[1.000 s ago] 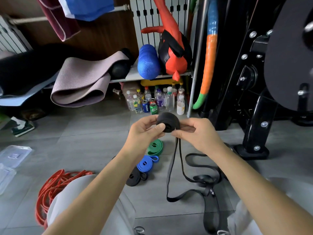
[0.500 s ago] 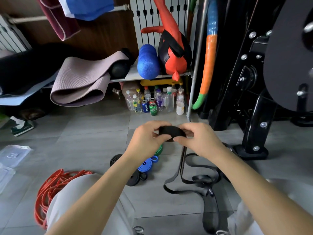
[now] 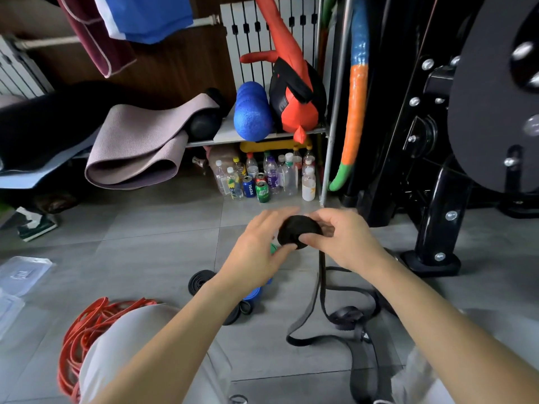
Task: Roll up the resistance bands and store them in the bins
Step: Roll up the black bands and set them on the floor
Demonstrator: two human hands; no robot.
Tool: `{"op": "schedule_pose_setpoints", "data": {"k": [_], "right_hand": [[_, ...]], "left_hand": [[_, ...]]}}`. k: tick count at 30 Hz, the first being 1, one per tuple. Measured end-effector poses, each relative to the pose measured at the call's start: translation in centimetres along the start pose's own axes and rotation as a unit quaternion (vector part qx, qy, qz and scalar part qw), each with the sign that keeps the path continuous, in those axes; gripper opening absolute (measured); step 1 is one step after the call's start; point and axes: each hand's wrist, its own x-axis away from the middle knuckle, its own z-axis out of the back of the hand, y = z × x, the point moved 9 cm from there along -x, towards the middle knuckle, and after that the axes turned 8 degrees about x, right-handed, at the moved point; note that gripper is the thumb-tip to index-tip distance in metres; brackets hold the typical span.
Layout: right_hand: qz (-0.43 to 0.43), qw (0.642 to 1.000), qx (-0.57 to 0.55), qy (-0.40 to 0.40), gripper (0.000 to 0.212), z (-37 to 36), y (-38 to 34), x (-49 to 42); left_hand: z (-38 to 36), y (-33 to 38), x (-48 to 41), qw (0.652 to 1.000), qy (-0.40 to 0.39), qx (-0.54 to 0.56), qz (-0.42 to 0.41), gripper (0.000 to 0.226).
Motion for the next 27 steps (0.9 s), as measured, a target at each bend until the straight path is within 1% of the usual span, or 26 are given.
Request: {"op": "schedule_pose_setpoints", "data": {"k": [1,2,3,4,6,7,9,12,14,15,16,17,18,19,20,21,22,23,24,26,27], "right_hand": [[0.0,1.0,0.007,-0.006,0.031,-0.1,0.0,0.1],[0.002,1.0,0.004,-0.012,0.034,-0.3,0.0,0.1],[0.002,1.0,-0.007,-0.015,0.036,-0.2,-0.1,0.1],[-0.001,1.0,-0.023,-0.015,0.037,0.0,-0.1,0.2],[-0.006,0.998,-0.056,-0.01,0.037,0.5,-0.2,0.1],[-0.008,0.997,-0.071,-0.009,0.036,0.7,-0.3,0.1],[-0.018,0.993,-0.113,-0.005,0.032,0.8,-0.2,0.2],[-0.048,0.975,-0.215,0.018,0.028,0.2,0.2,0.2],[-0.059,0.964,-0.26,0.023,0.028,-0.2,0.4,0.1],[-0.058,0.964,-0.261,0.02,0.029,-0.2,0.4,0.0],[-0.053,0.968,-0.246,0.017,0.031,-0.1,0.4,-0.1],[-0.047,0.974,-0.22,0.011,0.032,0.1,0.5,-0.2],[-0.042,0.981,-0.19,0.005,0.033,0.2,0.6,-0.2],[-0.036,0.986,-0.164,-0.002,0.032,0.3,0.6,-0.3],[-0.029,0.989,-0.146,-0.009,0.03,0.3,0.5,-0.3],[-0.022,0.991,-0.134,-0.014,0.028,0.3,0.4,-0.3],[-0.015,0.992,-0.125,-0.013,0.027,0.4,0.3,-0.3],[-0.008,0.993,-0.117,-0.007,0.028,0.6,0.2,-0.4],[-0.004,0.993,-0.115,0.0,0.03,1.0,0.2,-0.4],[-0.001,0.991,-0.135,0.013,0.034,1.8,0.4,-0.3],[0.0,0.989,-0.149,0.014,0.034,2.1,0.5,-0.2]], "left_hand": [[-0.3,0.6,0.2,0.999,-0.008,-0.034,-0.039,0.054],[-0.4,0.9,0.3,0.998,-0.006,-0.032,-0.056,0.053],[-0.1,1.0,0.4,0.998,0.006,-0.006,-0.054,0.052],[0.3,0.8,0.3,0.998,0.026,0.033,-0.039,0.053],[1.2,0.2,0.2,0.991,0.073,0.109,0.008,0.064],[1.5,-0.2,0.2,0.985,0.096,0.139,0.03,0.067],[1.9,-0.8,0.1,0.968,0.136,0.204,0.057,0.067],[1.6,-1.4,-0.1,0.931,0.162,0.317,0.076,0.063],[1.2,-1.5,-0.3,0.914,0.16,0.362,0.09,0.058],[1.1,-1.3,-0.5,0.92,0.151,0.353,0.087,0.056],[1.2,-0.9,-0.7,0.937,0.135,0.314,0.076,0.054],[1.3,-0.3,-0.9,0.96,0.112,0.249,0.06,0.05],[1.4,0.4,-1.1,0.984,0.084,0.155,0.039,0.046],[1.4,1.2,-1.4,0.998,0.05,0.048,0.01,0.046],[1.1,1.9,-1.6,0.998,0.013,-0.048,-0.027,0.051],[0.6,2.5,-1.8,0.992,-0.024,-0.112,-0.058,0.058],[0.1,2.9,-2.0,0.985,-0.056,-0.145,-0.073,0.061],[-0.1,3.3,-2.1,0.983,-0.073,-0.149,-0.08,0.06],[0.0,3.6,-2.3,0.984,-0.072,-0.136,-0.086,0.057],[0.6,3.9,-2.5,0.995,-0.035,-0.061,-0.072,0.054],[1.1,3.8,-2.6,0.999,-0.005,-0.012,-0.051,0.057]]}}
